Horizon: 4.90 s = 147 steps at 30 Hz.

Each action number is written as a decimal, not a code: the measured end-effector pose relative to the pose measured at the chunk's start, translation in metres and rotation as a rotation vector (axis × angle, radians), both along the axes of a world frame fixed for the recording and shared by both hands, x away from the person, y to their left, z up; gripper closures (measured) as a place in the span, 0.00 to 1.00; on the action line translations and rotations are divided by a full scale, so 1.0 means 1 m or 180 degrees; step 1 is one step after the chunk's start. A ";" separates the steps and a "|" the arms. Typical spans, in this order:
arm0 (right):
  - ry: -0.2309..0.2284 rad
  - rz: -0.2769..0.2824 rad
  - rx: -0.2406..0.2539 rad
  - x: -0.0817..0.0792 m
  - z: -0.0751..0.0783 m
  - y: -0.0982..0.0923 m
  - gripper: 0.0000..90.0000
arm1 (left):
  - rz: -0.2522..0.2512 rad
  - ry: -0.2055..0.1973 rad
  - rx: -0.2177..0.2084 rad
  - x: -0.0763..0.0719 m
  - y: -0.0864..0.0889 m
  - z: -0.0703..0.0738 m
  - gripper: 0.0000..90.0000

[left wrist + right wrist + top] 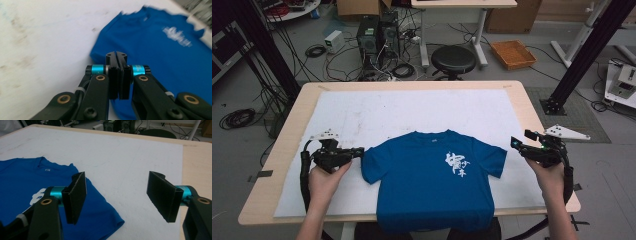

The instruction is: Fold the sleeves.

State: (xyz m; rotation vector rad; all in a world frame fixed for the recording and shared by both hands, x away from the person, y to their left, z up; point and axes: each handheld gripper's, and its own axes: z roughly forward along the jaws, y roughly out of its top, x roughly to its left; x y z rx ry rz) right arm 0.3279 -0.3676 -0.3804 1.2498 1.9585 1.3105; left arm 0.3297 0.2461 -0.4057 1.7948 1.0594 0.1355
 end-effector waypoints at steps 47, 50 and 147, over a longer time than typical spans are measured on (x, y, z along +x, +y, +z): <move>0.0549 -0.0256 -0.0015 0.020 -0.042 0.003 0.63 | 0.0472 -0.1253 0.0234 0.001 -0.020 0.018 0.43; 0.0638 -0.0260 -0.0077 0.024 -0.048 0.005 0.69 | 0.0559 -0.1210 0.0186 0.001 -0.007 0.015 0.43; -0.0029 -0.0046 0.0267 0.011 0.008 0.052 0.38 | 0.0200 -0.1061 0.0277 0.004 -0.043 0.014 0.38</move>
